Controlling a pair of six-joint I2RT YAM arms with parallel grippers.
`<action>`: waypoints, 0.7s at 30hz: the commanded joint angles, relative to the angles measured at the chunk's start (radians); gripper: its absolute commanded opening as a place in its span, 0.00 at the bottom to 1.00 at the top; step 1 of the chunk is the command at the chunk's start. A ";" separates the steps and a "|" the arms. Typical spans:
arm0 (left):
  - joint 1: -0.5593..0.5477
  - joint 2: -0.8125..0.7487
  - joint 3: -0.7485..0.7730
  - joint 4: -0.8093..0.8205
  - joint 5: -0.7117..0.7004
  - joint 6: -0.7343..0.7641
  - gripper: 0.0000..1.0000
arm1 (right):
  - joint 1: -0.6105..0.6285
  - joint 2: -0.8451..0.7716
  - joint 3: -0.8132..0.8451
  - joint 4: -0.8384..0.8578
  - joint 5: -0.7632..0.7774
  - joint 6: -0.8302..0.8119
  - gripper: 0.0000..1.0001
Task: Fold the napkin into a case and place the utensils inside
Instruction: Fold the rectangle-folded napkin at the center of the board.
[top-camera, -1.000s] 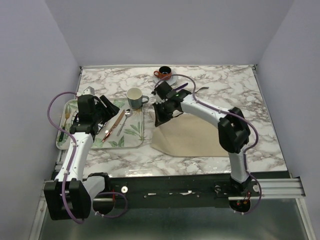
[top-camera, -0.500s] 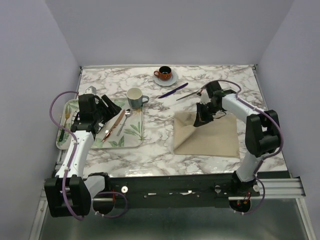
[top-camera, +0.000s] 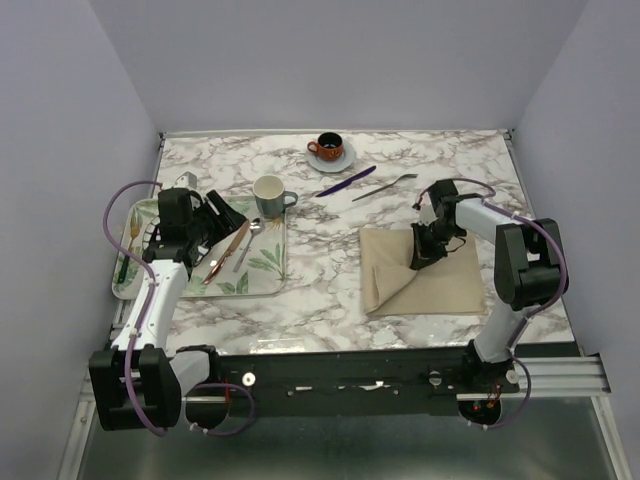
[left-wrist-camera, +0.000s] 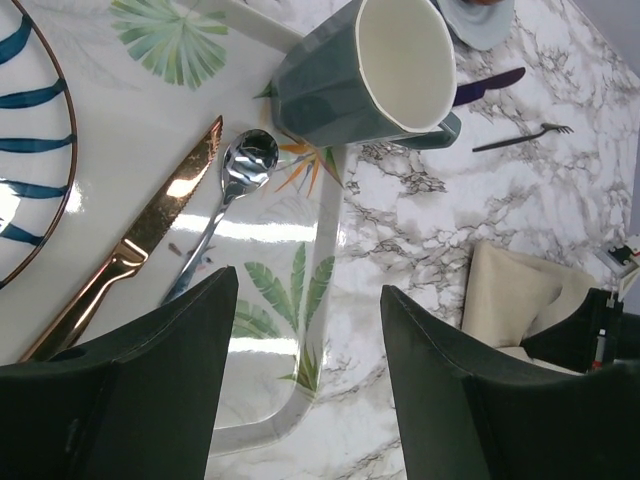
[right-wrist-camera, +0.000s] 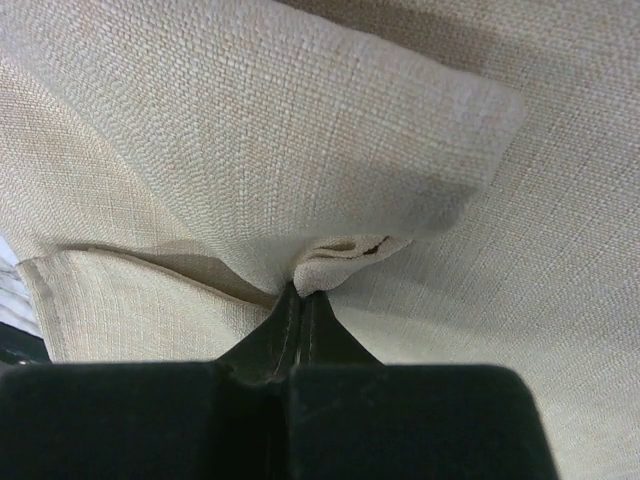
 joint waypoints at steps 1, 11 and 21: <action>0.004 -0.012 0.009 0.015 0.031 0.057 0.70 | 0.014 0.047 0.034 0.014 0.039 0.009 0.01; 0.006 0.024 0.055 0.002 0.014 0.094 0.70 | 0.156 0.113 0.174 -0.029 0.009 0.072 0.01; 0.000 0.018 0.055 -0.012 0.021 0.120 0.70 | 0.173 -0.060 0.261 -0.087 -0.178 0.055 0.01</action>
